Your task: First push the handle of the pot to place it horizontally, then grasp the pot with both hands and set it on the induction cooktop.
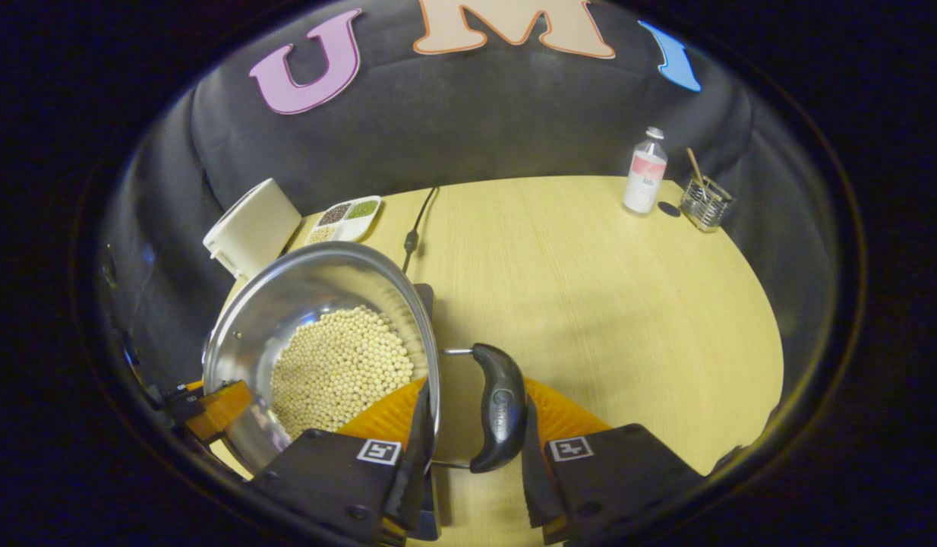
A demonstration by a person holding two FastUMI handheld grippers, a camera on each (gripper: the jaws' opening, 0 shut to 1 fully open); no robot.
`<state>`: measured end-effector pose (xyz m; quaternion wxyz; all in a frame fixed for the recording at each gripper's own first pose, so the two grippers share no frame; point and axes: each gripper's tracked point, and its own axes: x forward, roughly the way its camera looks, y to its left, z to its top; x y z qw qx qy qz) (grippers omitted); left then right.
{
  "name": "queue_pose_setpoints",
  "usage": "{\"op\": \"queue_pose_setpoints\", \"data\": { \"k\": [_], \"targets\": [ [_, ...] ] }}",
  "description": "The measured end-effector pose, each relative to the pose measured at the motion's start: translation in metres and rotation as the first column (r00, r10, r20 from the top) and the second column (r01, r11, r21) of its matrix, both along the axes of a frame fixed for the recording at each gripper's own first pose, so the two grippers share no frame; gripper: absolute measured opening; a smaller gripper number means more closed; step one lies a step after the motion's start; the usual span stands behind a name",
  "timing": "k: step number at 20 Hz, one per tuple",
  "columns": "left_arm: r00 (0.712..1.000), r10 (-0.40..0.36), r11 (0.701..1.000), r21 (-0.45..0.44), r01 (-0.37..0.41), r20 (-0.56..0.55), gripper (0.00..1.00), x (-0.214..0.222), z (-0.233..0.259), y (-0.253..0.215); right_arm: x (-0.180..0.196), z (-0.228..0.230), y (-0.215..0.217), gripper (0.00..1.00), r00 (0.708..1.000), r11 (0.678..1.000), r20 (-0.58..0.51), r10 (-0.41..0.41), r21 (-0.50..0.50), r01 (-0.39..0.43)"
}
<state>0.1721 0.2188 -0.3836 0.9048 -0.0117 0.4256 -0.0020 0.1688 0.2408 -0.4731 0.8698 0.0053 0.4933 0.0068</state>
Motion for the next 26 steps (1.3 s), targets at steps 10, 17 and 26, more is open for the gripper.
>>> {"op": "queue_pose_setpoints", "data": {
  "k": [10,17,26],
  "targets": [
    [0.998,0.058,0.997,0.05,-0.057,-0.031,0.75,-0.001,-0.004,0.001,0.005,-0.002,0.016,0.63,1.0,0.998,0.002,-0.028,0.055,0.027],
    [0.997,0.081,0.996,0.046,-0.08,-0.017,1.0,-0.005,-0.005,0.006,0.003,0.021,0.006,0.93,0.996,0.994,0.062,-0.058,0.091,0.052],
    [0.998,0.043,0.994,0.097,-0.047,0.044,0.99,0.0,0.008,0.011,-0.011,0.048,-0.001,0.99,0.992,0.994,0.108,-0.061,0.099,0.05]
  ]
}}
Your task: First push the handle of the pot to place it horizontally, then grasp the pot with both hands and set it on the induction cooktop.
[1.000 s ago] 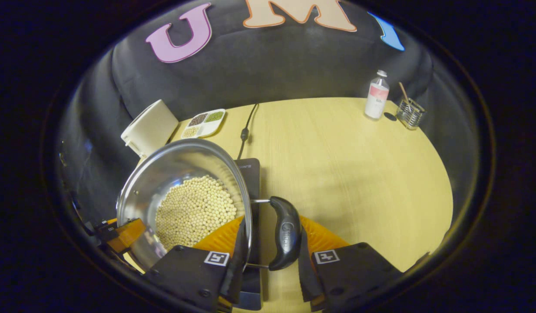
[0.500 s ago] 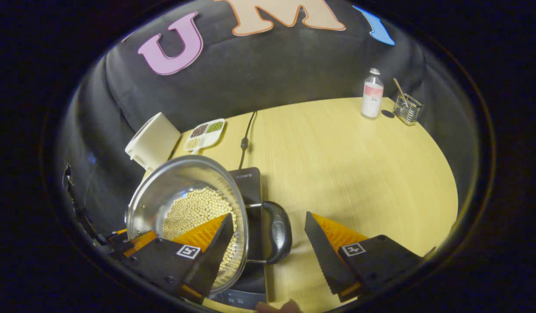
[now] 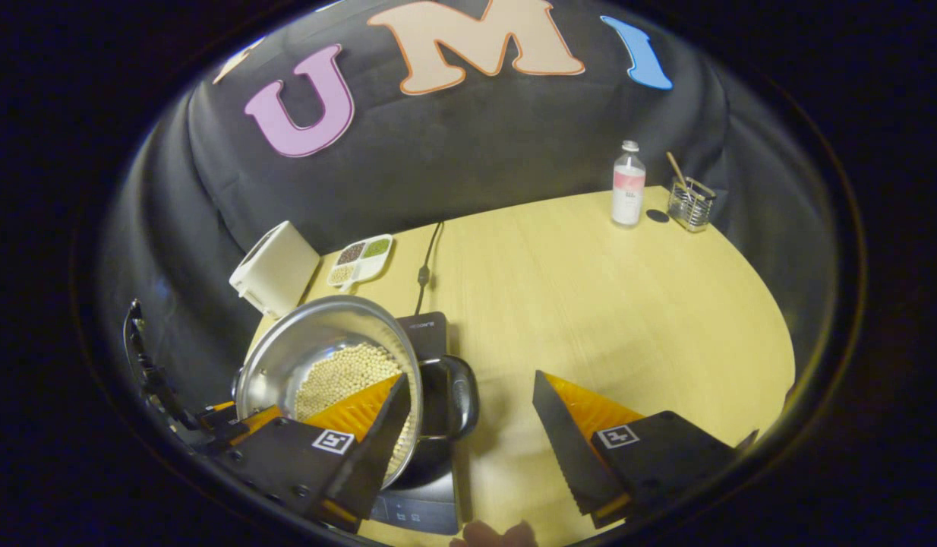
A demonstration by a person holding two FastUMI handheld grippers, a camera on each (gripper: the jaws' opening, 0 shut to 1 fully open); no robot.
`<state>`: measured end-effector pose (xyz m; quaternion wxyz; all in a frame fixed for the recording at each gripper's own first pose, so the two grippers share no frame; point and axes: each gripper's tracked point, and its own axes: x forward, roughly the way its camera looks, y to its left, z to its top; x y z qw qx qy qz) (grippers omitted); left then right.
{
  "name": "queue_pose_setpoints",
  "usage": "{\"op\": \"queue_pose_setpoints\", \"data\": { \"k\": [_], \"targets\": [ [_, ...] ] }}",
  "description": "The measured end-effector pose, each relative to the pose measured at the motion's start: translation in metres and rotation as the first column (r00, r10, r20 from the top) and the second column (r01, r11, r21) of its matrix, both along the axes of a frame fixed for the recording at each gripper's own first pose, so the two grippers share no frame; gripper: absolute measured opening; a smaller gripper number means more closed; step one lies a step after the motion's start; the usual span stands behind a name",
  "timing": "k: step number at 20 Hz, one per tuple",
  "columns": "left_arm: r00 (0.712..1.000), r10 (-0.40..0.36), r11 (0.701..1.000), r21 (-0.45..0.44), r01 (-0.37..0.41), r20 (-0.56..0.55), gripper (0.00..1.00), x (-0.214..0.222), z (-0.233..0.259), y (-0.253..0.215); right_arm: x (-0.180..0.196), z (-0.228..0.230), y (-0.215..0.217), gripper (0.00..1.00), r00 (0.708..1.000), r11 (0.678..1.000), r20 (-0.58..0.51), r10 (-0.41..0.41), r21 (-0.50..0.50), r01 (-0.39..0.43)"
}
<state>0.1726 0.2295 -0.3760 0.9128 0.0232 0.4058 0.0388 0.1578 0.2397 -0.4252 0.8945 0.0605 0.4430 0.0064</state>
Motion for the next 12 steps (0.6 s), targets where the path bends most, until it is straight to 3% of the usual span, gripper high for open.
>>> {"op": "queue_pose_setpoints", "data": {
  "k": [4,7,8,11,12],
  "targets": [
    [0.999,-0.002,1.0,0.024,0.001,0.043,0.99,0.001,0.02,0.005,-0.006,0.013,0.002,0.99,1.0,1.0,0.023,0.007,0.007,-0.007],
    [0.994,-0.029,1.0,0.001,0.029,0.108,0.98,0.003,0.045,-0.017,-0.008,0.031,-0.001,0.99,0.998,0.999,0.059,-0.014,0.032,0.012],
    [0.989,-0.048,0.999,0.003,0.049,0.14,0.97,0.004,0.058,-0.027,-0.007,0.04,-0.005,0.92,0.997,0.999,0.08,-0.019,0.039,0.016],
    [0.964,-0.107,0.994,0.012,0.108,0.245,0.97,0.006,0.1,-0.064,-0.012,0.069,-0.022,0.92,0.991,0.999,0.135,-0.018,0.049,0.012],
    [0.954,-0.118,0.993,0.016,0.118,0.275,0.97,0.006,0.115,-0.077,-0.012,0.081,-0.03,0.99,0.987,0.998,0.161,-0.018,0.055,0.01]
  ]
}}
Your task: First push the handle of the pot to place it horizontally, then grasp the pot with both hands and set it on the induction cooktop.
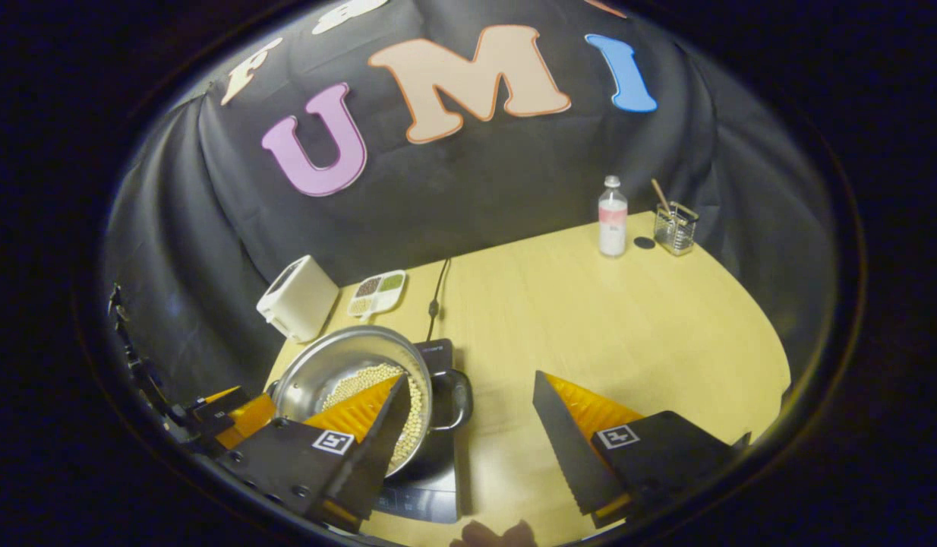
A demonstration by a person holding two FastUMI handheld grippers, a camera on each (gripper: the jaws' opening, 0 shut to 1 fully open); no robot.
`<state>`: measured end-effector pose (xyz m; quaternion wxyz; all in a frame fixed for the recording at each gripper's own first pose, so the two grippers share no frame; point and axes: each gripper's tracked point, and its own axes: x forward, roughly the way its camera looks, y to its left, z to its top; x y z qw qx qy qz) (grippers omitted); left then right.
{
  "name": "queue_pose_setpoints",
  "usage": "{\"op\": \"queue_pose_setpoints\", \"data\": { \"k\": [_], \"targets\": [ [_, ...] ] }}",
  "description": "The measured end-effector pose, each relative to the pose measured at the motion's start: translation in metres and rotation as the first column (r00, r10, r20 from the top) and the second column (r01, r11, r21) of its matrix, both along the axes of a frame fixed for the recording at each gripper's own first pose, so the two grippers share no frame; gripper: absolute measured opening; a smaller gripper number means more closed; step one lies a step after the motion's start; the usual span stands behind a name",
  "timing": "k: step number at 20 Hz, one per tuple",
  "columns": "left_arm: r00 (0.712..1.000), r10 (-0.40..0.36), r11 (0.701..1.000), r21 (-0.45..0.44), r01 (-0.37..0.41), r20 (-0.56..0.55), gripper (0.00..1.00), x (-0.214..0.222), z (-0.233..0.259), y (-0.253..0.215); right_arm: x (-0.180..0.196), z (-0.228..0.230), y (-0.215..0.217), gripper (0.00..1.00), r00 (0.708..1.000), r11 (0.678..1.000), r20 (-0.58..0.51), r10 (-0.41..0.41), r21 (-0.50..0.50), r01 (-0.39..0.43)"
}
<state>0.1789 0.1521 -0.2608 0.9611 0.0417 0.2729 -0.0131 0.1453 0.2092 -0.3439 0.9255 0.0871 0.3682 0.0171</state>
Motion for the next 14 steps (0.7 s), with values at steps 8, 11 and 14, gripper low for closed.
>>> {"op": "queue_pose_setpoints", "data": {
  "k": [8,11,14],
  "targets": [
    [0.964,0.027,1.0,0.003,-0.029,0.265,0.96,-0.052,0.125,-0.112,-0.048,0.117,-0.111,0.99,0.969,1.0,0.247,0.011,-0.007,-0.009],
    [0.938,0.042,0.999,-0.002,-0.044,0.343,0.96,-0.086,0.16,-0.157,-0.075,0.156,-0.16,0.92,0.93,0.999,0.367,0.001,-0.046,0.017],
    [0.903,0.053,0.998,-0.005,-0.056,0.426,0.98,-0.114,0.192,-0.184,-0.1,0.172,-0.174,0.92,0.9,0.997,0.434,0.024,-0.071,0.008]
  ]
}}
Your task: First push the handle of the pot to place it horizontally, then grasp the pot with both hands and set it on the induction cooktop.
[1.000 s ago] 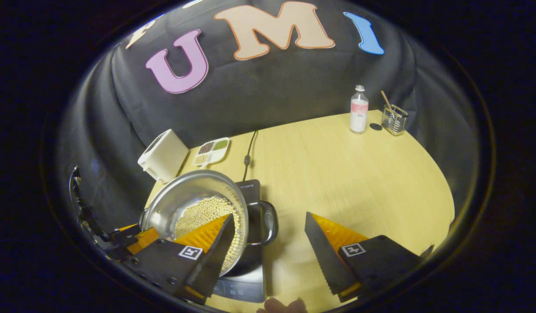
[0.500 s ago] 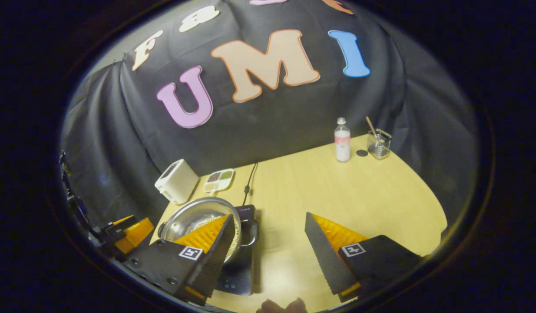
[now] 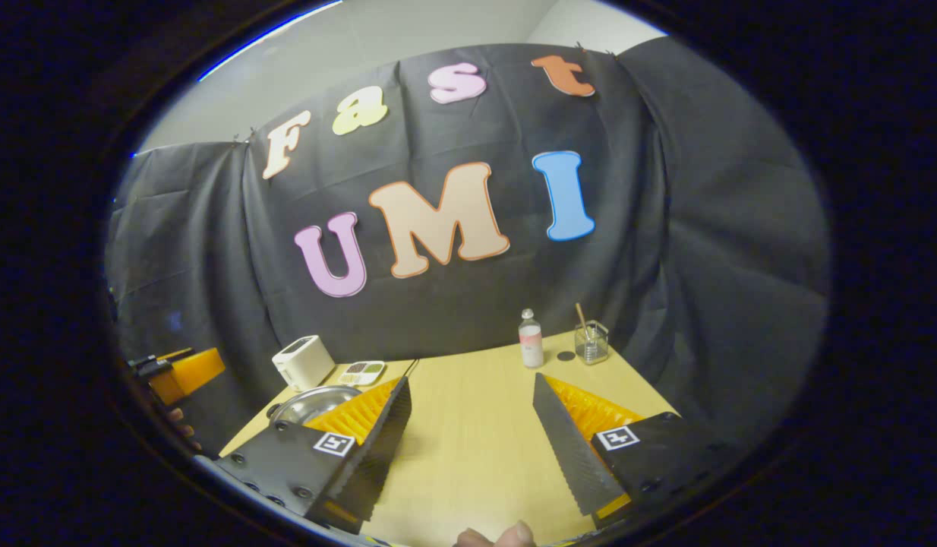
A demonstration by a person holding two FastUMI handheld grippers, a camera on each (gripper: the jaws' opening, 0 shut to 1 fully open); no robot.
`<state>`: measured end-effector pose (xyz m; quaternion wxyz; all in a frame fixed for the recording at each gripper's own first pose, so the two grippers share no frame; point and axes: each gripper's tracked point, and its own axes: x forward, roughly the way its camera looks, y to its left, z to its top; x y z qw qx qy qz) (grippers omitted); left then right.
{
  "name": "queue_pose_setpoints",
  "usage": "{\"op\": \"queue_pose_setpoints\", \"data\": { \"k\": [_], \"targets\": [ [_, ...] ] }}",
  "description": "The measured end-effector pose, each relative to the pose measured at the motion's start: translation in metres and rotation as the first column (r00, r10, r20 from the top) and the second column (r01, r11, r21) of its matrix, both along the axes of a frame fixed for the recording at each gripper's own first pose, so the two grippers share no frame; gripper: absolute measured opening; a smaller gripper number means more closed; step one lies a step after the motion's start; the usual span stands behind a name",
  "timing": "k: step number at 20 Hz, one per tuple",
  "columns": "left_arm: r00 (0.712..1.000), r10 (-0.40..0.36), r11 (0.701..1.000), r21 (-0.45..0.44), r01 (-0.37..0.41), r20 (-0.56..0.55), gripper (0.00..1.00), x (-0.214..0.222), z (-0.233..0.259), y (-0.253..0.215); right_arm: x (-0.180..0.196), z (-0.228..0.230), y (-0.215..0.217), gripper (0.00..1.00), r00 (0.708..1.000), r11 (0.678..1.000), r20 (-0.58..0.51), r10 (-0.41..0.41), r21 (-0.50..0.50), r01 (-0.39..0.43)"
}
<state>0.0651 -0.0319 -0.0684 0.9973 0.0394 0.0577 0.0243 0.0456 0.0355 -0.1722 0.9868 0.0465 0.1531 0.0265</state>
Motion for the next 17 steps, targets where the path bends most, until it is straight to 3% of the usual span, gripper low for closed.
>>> {"op": "queue_pose_setpoints", "data": {
  "k": [3,4,5,7,8,9,17],
  "targets": [
    [0.997,-0.045,0.999,-0.002,0.045,0.064,0.99,-0.01,0.025,-0.026,-0.014,0.04,-0.021,0.92,0.99,0.998,0.143,-0.01,-0.061,0.019],
    [0.997,-0.059,0.998,-0.004,0.059,0.055,0.99,-0.012,0.024,-0.031,-0.019,0.045,-0.025,0.99,0.989,0.997,0.148,-0.025,-0.075,0.036],
    [0.996,-0.077,0.997,-0.011,0.077,0.052,0.95,-0.013,0.025,-0.037,-0.028,0.047,-0.021,0.99,0.989,0.997,0.143,-0.025,-0.072,0.035],
    [0.993,-0.095,0.995,-0.023,0.097,0.075,1.0,-0.017,0.033,-0.039,-0.029,0.058,-0.013,0.98,0.985,0.996,0.17,-0.026,-0.084,0.041],
    [0.991,-0.101,0.995,-0.017,0.103,0.082,0.97,-0.02,0.036,-0.035,-0.029,0.063,-0.009,0.98,0.984,0.993,0.176,-0.023,-0.107,0.042],
    [0.992,-0.102,0.995,-0.013,0.104,0.076,0.97,-0.024,0.036,-0.031,-0.035,0.063,-0.001,0.92,0.986,0.992,0.164,-0.012,-0.124,0.033],
    [0.99,-0.125,0.99,-0.057,0.128,0.065,0.96,-0.049,0.019,0.007,-0.068,0.066,0.04,0.92,0.984,0.976,0.178,-0.02,-0.21,0.058]
  ]
}}
